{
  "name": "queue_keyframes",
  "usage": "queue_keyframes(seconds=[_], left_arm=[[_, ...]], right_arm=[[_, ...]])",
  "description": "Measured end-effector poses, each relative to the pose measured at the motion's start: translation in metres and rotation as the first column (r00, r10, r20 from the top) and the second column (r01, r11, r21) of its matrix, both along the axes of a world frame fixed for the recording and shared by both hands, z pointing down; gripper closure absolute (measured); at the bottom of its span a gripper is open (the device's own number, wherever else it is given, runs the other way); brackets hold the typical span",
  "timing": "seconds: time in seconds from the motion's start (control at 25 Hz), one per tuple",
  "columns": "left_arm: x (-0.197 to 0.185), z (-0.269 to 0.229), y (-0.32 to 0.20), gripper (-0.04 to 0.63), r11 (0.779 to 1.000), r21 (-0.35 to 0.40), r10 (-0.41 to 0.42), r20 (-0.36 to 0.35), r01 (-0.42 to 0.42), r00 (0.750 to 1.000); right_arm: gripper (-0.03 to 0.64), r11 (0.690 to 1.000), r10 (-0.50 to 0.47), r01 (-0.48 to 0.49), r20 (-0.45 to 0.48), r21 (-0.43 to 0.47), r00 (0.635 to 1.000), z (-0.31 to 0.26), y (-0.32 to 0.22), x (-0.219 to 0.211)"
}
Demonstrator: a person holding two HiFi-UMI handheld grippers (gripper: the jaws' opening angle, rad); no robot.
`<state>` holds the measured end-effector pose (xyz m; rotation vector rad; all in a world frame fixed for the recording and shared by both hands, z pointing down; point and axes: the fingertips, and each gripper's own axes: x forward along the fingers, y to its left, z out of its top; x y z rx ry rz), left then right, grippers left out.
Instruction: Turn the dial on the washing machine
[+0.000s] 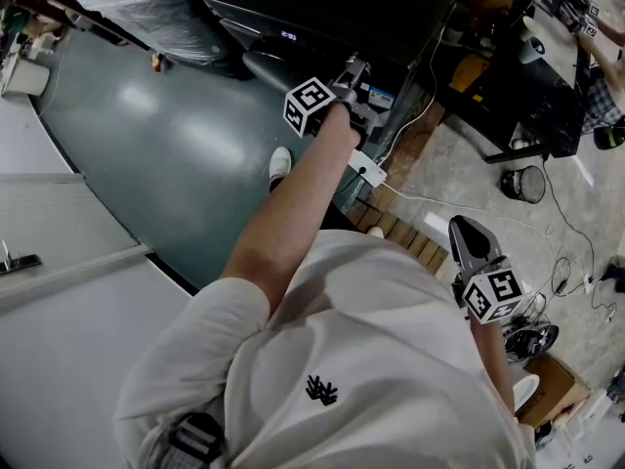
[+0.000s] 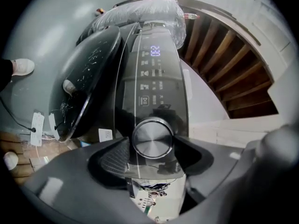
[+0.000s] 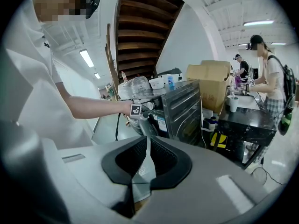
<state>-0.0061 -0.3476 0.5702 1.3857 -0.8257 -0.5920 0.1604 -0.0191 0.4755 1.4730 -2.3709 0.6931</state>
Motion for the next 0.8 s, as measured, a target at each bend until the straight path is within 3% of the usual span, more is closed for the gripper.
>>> queue_keyframes(seconds=[0.2,0.36,0.44,0.6,0.8], left_arm=[[-0.0017,-0.0011,-0.0018,0.272,1.0,0.019,0.022,0.067,-0.023,0.998],[-0.0027,-0.0022,-0.0011,0.275,0.996,0.064,0.054,0.192,-0.068,0.98],[-0.0029,-0.0029,-0.0005,0.275,0.99,0.094,0.074,0.296,-0.106,0.952],[-0.0025,-0.0041,0.0016,0.278,0.972,0.129,0.103,0.511,-0.195,0.853],[-0.004,-0.0061,0.0017,0.276,0.955,0.151,0.108,0.628,-0.257,0.771]], right_arm=[[0.591,1.0,-0.002,0.002,0.0,-0.001,1.0,0.0003,-0.0011,-0.0018],[0.591,1.0,-0.003,0.003,-0.003,0.001,1.0,0.0007,-0.0007,-0.0023],[0.591,1.0,-0.003,0.003,-0.002,0.002,1.0,0.0011,-0.0001,-0.0024],[0.591,1.0,-0.003,0.003,-0.003,0.003,1.0,0.0013,0.0002,-0.0015],[0.591,1.0,0.0,0.0,-0.001,0.006,1.0,-0.0005,0.0004,-0.0023]])
